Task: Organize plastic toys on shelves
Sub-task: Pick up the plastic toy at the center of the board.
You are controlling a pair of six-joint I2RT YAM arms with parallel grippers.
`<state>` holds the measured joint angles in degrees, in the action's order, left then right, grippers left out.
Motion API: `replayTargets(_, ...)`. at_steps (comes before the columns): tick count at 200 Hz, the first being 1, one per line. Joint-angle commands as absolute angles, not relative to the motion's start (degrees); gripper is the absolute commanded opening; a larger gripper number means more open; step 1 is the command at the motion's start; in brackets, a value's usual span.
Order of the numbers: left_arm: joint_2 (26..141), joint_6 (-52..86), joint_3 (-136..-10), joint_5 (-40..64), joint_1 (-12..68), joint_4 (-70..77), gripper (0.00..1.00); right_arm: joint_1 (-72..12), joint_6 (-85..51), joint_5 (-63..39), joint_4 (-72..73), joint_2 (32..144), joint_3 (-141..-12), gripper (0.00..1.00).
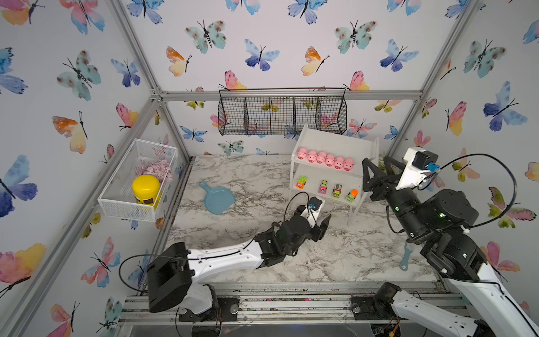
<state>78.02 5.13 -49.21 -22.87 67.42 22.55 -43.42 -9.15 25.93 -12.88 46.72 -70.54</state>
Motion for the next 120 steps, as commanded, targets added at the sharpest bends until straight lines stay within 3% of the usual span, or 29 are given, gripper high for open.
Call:
replayTargets(1, 67.7, -3.0, -38.1, -20.5, 65.2, 24.5, 0.84, -43.3, -14.3, 31.1, -15.7, 43.4, -64.7, 0.73)
replayTargets(9, 63.8, -2.2, -35.1, -20.0, 63.4, 23.3, 0.85, -43.3, -15.5, 33.1, -15.3, 41.2, -62.2, 0.78)
replayTargets(31, 55.0, 1.6, -29.8, -19.7, 57.5, 19.7, 0.86, -43.3, -16.5, 33.8, -14.5, 37.8, -58.5, 0.78)
replayTargets(57, 49.7, 1.3, -26.7, -18.8, 53.8, 17.7, 0.89, -43.3, -15.1, 31.2, -18.0, 42.0, -62.0, 0.78)
replayTargets(84, 50.2, 3.1, -25.1, -7.9, 47.2, 16.9, 0.90, -43.3, -12.2, 23.8, -17.8, 44.8, -63.1, 0.79)
replayTargets(120, 58.0, -4.1, -19.6, 14.0, 41.5, 28.8, 0.90, -43.3, -9.1, 7.5, -13.4, 42.7, -57.2, 0.81)
